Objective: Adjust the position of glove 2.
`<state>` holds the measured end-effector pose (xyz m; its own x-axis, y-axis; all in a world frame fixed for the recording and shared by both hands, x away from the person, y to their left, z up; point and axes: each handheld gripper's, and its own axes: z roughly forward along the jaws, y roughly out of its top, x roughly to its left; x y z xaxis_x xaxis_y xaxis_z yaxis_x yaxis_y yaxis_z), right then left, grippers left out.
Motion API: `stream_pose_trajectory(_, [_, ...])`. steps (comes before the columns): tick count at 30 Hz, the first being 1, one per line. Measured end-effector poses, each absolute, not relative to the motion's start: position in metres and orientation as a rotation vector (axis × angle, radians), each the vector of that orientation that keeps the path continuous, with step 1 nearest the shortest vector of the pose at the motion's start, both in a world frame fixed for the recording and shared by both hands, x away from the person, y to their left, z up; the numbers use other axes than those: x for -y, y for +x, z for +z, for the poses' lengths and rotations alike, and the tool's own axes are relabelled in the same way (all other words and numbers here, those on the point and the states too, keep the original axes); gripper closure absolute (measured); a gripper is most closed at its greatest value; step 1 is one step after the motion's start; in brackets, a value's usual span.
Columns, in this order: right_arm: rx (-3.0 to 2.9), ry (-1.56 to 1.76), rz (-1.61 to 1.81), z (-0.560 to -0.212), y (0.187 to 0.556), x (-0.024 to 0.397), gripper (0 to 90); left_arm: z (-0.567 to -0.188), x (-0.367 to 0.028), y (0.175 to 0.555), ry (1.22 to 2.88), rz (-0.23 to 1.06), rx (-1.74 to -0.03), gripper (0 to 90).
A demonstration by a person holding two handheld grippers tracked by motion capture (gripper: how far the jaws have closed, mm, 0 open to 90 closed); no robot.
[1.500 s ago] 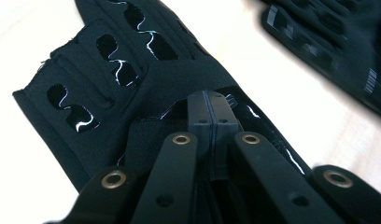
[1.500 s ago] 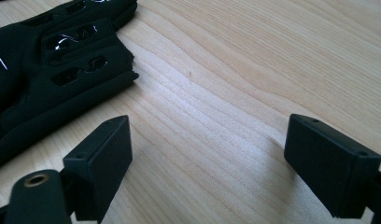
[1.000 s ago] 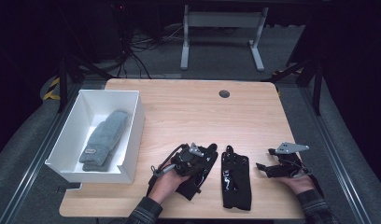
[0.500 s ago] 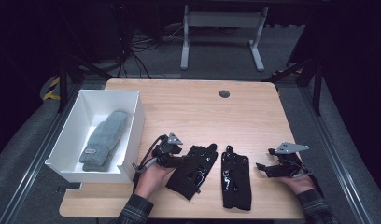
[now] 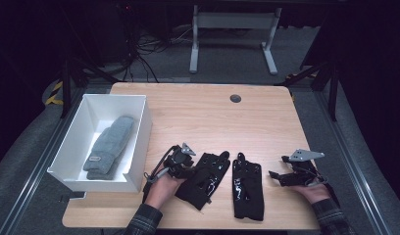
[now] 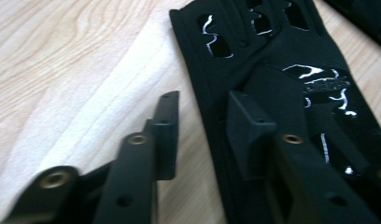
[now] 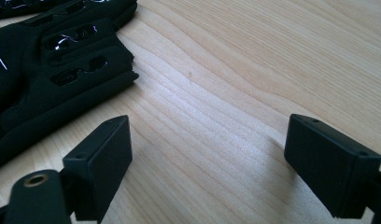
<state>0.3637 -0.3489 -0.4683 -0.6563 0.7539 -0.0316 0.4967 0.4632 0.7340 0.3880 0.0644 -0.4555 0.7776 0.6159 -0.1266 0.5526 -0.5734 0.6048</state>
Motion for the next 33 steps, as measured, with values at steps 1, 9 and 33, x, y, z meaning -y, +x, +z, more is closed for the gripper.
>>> stream_pose_trajectory(1, [-2.364, 1.056, 1.014, -0.468, 0.364, 0.349, 15.6, -0.456, -0.064, 0.388, 2.323, 0.115, -0.861, 75.1])
stream_pose_trajectory(9, [-2.364, 1.056, 1.015, -0.468, 0.364, 0.349, 16.6, -0.454, -0.062, 0.387, 2.317, 0.097, -0.88, 86.7])
stream_pose_trajectory(33, [-2.734, 0.761, 1.074, -0.456, 0.329, 0.301, 90.0, -0.433, -0.075, 0.388, 2.128, -0.033, -0.878, 87.5])
